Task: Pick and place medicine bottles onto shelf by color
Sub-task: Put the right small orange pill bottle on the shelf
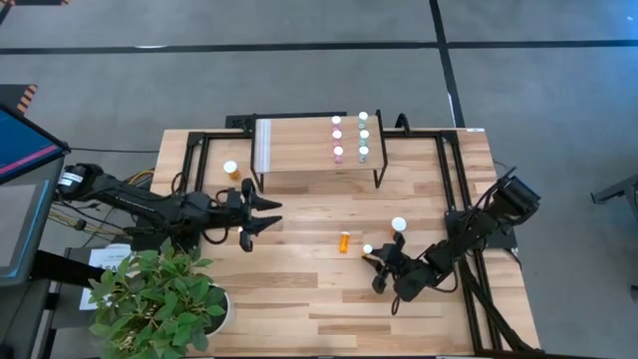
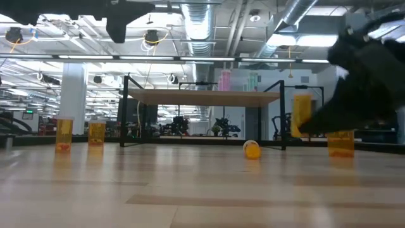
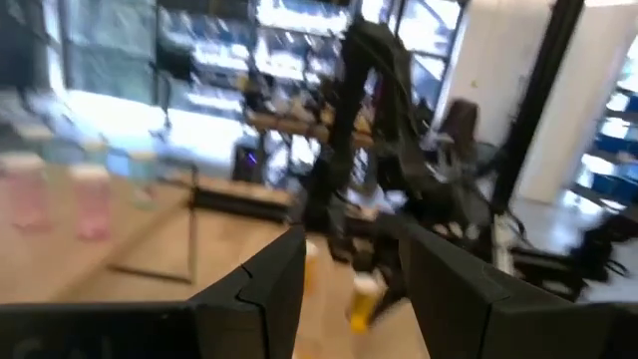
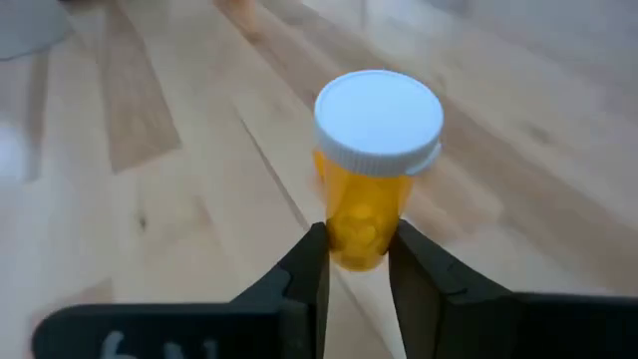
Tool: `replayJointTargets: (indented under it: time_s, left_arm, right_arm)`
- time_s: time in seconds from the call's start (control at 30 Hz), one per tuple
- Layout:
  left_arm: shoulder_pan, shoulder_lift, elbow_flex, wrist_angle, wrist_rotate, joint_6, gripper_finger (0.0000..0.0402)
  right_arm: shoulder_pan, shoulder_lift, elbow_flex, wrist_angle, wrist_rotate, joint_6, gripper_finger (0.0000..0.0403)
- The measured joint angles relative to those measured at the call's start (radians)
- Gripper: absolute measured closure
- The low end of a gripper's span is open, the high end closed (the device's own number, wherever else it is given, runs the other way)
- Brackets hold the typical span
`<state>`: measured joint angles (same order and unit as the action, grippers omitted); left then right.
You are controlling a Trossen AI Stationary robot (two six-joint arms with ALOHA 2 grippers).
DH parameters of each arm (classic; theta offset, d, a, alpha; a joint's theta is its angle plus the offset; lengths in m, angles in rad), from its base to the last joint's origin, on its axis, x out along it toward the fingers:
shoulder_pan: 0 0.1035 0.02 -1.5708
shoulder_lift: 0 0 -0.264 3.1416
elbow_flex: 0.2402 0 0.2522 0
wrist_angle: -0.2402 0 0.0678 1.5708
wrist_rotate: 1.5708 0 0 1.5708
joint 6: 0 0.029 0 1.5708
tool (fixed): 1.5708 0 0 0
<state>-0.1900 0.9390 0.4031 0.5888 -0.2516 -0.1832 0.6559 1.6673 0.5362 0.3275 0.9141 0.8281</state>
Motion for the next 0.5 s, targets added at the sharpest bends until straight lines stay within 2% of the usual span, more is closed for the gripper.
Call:
replayJointTargets:
  time_s: [0.17,0.5]
  left_arm:
    - [0.018,0.081,0.051,-0.044,0.037,-0.02,0.0249]
    - [0.017,0.403,0.253,0.027,0.168,0.043,0.0237]
  right_arm:
    - [-0.046,-0.068,0.07,0.003,-0.015,-0.167,0.0304]
    - [-0.177,-0.165,0.221,0.008,-0.223,-0.45,0.0304]
